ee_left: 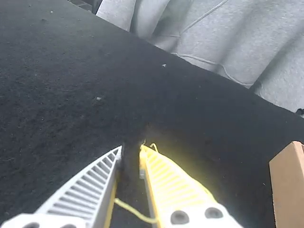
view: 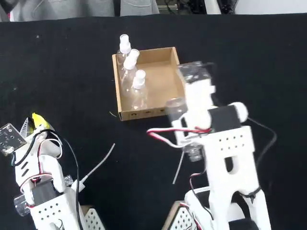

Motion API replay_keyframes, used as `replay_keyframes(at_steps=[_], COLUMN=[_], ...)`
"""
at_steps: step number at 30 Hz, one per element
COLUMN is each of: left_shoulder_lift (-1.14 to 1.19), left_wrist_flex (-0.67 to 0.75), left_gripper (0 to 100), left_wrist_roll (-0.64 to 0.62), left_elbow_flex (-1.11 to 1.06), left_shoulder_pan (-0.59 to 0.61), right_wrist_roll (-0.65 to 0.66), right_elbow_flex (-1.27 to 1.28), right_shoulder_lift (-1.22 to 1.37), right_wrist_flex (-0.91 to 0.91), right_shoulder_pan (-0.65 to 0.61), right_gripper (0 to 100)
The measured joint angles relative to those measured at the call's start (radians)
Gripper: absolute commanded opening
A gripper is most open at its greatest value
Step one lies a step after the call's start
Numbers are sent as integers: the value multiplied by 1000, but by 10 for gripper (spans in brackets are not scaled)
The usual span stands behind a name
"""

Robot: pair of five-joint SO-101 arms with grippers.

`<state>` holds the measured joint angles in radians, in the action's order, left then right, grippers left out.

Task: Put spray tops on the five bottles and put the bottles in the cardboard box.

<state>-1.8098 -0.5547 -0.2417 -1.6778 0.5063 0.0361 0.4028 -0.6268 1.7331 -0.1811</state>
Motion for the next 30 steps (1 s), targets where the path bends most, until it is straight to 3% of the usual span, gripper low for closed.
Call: replay_keyframes(at_steps=[11,20,30], left_shoulder_lift=[0,0,0], left_wrist_flex=[0,0,0], left_gripper=[54,53,53], left_wrist_roll=[0,0,0], left_elbow_flex=[0,0,0], left_shoulder_pan=[0,0,0], right_wrist_roll=[-6,-9,-222], right_elbow_flex=[52,169,345], right_shoulder_lift=[0,0,0], right_wrist_flex=[0,-40,-313], right_shoulder_pan=[261,387,539], right_gripper=[19,19,22])
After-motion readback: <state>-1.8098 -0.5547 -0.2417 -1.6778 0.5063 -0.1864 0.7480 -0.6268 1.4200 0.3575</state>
